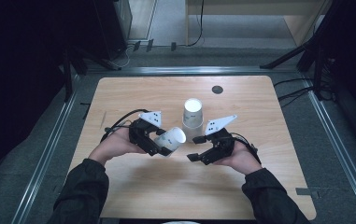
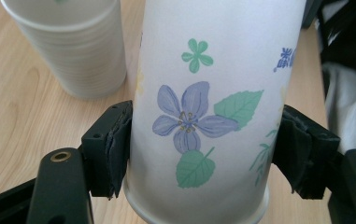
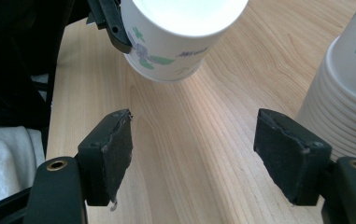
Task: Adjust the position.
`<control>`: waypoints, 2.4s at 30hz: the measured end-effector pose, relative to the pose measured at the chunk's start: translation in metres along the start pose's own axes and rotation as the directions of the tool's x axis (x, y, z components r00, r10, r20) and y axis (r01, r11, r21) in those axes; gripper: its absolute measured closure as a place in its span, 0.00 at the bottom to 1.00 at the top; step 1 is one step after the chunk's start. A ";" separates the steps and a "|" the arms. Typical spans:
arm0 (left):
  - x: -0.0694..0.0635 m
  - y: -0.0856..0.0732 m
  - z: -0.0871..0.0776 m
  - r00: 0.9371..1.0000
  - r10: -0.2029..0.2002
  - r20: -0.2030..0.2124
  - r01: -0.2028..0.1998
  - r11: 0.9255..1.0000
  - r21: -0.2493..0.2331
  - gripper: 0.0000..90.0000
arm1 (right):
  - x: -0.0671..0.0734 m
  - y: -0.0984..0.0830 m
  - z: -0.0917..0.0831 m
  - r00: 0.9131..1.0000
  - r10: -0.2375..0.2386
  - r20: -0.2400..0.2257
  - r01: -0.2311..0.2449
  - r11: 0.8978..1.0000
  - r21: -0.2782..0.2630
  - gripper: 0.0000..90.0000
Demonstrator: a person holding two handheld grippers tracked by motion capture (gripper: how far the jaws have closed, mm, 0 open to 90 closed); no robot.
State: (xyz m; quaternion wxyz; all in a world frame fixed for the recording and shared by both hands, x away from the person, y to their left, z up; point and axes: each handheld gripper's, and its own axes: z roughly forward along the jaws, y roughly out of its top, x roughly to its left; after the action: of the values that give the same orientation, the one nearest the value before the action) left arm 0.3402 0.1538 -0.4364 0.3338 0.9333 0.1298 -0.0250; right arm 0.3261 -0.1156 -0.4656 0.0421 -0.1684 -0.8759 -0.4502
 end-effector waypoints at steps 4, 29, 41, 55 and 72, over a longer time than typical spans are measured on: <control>-0.003 0.003 0.001 1.000 0.019 -0.015 -0.019 0.999 0.040 0.31 | 0.000 0.000 0.002 1.000 -0.007 0.001 0.007 1.000 -0.004 0.31; -0.024 0.012 0.035 0.987 0.162 -0.013 -0.155 0.960 0.235 0.31 | 0.008 0.005 0.019 0.998 -0.055 -0.042 0.055 0.998 -0.008 0.29; -0.030 0.017 0.041 0.984 0.181 -0.003 -0.175 0.955 0.241 0.31 | 0.014 0.008 0.034 0.995 -0.074 -0.072 0.076 0.997 0.022 0.33; -0.021 0.013 0.034 0.997 0.076 0.010 -0.077 0.985 0.157 0.10 | 0.011 0.010 0.022 0.995 -0.077 -0.069 0.076 0.997 -0.018 0.38; -0.016 -0.009 0.016 0.998 -0.018 0.057 0.021 0.998 -0.054 0.09 | 0.005 0.009 -0.002 0.994 -0.061 -0.090 0.051 0.993 -0.104 0.38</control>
State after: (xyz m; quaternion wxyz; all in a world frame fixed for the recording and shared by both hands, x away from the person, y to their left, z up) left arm 0.3235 0.1471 -0.4519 0.3623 0.9215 0.1302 -0.0510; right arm 0.3245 -0.1112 -0.4564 0.0614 -0.1246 -0.8532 -0.5027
